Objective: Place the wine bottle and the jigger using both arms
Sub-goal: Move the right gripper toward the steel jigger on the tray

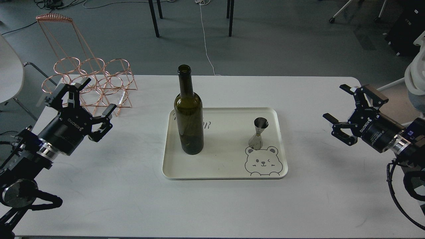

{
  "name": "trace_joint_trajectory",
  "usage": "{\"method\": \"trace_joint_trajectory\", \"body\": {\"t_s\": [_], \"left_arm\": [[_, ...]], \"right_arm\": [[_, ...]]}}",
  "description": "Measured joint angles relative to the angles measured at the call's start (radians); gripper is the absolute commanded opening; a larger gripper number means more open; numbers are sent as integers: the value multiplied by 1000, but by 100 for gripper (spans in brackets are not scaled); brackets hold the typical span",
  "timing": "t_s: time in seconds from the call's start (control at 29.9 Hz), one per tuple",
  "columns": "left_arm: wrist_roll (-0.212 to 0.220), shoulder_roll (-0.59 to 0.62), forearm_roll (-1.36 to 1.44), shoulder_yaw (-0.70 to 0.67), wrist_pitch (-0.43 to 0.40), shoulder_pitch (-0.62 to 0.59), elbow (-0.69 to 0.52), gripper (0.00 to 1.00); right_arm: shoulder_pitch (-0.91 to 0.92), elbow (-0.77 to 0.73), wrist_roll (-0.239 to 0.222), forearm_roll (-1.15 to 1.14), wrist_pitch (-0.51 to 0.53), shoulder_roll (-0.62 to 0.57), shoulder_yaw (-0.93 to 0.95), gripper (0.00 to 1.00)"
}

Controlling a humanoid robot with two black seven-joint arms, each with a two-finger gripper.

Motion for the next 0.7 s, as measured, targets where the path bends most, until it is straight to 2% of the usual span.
{"method": "trace_joint_trajectory", "body": {"t_s": [0.23, 0.33, 0.6, 0.7], "left_arm": [[0, 2, 36, -36, 0, 3, -4, 98], [-11, 5, 26, -39, 0, 3, 2, 98], [-36, 9, 33, -39, 0, -5, 6, 98], [-55, 9, 34, -39, 0, -7, 2, 98]], "right_arm": [[0, -1, 2, -28, 0, -7, 4, 99], [2, 0, 20, -136, 0, -21, 52, 99], [2, 66, 37, -782, -6, -80, 201, 99], [1, 136, 37, -1034, -109, -102, 195, 99]]}}
